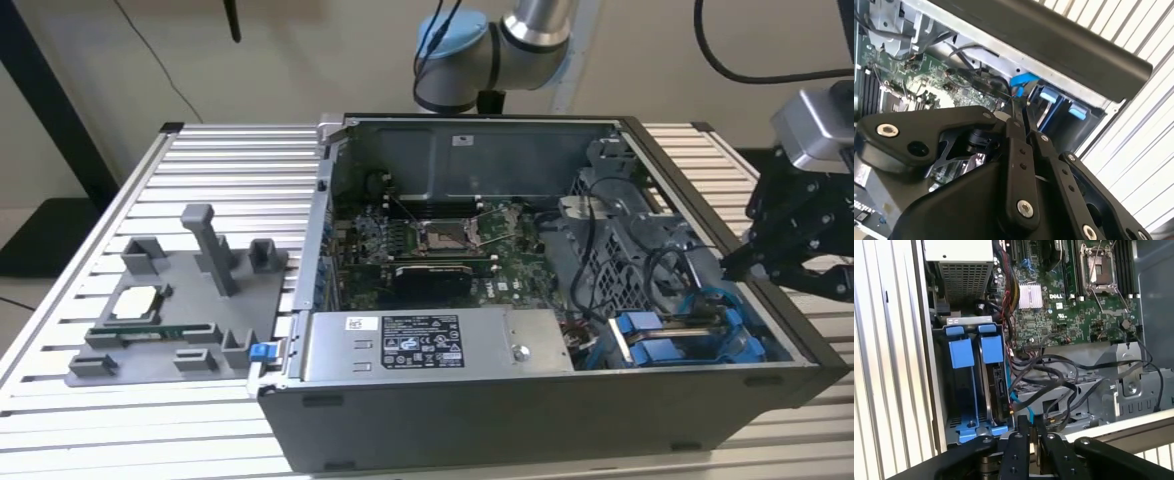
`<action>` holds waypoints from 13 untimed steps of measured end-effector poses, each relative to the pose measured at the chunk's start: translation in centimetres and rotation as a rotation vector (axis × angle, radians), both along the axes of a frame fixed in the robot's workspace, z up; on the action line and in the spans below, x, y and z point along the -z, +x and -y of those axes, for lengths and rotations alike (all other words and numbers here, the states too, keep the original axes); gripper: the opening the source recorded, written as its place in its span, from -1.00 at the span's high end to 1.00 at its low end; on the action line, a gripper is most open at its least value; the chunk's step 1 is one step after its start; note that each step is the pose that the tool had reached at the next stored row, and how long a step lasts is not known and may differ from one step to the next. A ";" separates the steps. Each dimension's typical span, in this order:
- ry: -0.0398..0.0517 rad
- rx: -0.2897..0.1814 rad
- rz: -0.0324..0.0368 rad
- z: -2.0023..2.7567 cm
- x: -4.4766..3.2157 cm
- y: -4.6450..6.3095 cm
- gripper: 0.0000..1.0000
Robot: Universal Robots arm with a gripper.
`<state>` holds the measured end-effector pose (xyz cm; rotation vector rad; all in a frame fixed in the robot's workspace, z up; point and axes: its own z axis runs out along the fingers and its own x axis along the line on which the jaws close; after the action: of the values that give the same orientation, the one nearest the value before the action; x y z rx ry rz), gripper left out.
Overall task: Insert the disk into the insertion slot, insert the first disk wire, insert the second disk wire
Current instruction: 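Insert the second disk wire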
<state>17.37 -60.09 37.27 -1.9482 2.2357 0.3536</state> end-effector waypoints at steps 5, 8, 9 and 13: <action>-0.0002 0.000 -0.0001 0.00 -0.13 -1.9 1.00; -0.0001 0.000 0.0000 -0.02 -0.12 -3.0 1.00; -0.0001 0.000 0.0000 -0.03 -0.12 -3.5 1.00; -0.0231 0.000 0.0000 -0.03 -0.12 -5.2 1.00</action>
<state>12.19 -60.06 37.39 -1.9596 2.2496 0.3292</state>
